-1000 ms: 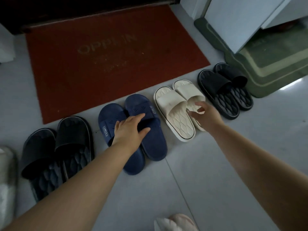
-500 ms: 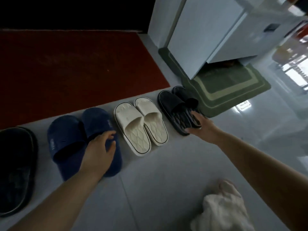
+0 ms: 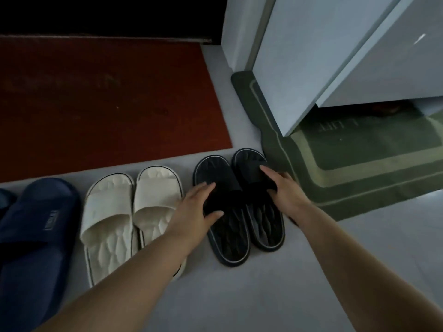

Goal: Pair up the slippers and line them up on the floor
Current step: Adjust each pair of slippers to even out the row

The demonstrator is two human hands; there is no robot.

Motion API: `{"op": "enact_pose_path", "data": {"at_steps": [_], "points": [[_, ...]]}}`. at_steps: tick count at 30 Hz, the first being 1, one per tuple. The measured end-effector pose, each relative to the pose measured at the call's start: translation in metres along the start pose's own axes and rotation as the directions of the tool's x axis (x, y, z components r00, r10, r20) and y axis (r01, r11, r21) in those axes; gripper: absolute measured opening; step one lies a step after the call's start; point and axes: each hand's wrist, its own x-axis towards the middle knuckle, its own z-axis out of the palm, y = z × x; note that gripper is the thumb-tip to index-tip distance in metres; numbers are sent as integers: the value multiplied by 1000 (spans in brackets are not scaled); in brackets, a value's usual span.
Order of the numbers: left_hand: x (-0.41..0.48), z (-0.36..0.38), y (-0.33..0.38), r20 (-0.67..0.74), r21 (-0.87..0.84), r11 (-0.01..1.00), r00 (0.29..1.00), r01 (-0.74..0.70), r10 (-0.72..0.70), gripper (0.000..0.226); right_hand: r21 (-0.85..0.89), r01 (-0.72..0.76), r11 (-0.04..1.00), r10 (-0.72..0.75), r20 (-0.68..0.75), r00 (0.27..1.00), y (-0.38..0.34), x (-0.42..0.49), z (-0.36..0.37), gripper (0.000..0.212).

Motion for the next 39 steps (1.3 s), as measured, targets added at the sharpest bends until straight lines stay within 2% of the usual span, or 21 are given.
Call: {"op": "enact_pose_path", "data": {"at_steps": [5,11,20,24,30,39], "points": [[36,16,2,-54,59,995,995,86,-83,66,85,140,987,-138,-29,990,20,4,1,54],[30,26,-6,-104,95,993,992,76,-66,61,165,202,965,-206,4,979,39,5,-2,53],[13,33,-8,-105,65,996,993,63,-56,61,218,181,959,-217,155,964,55,1,-11,62],[12,31,-4,-108,47,997,992,63,-58,60,279,152,948,-202,158,967,55,9,-13,67],[13,31,-5,-110,34,997,992,74,-69,60,292,161,943,-199,106,974,61,6,-8,59],[22,37,-3,-153,-6,996,985,85,-85,61,242,182,953,-206,78,976,59,14,-9,59]]}}
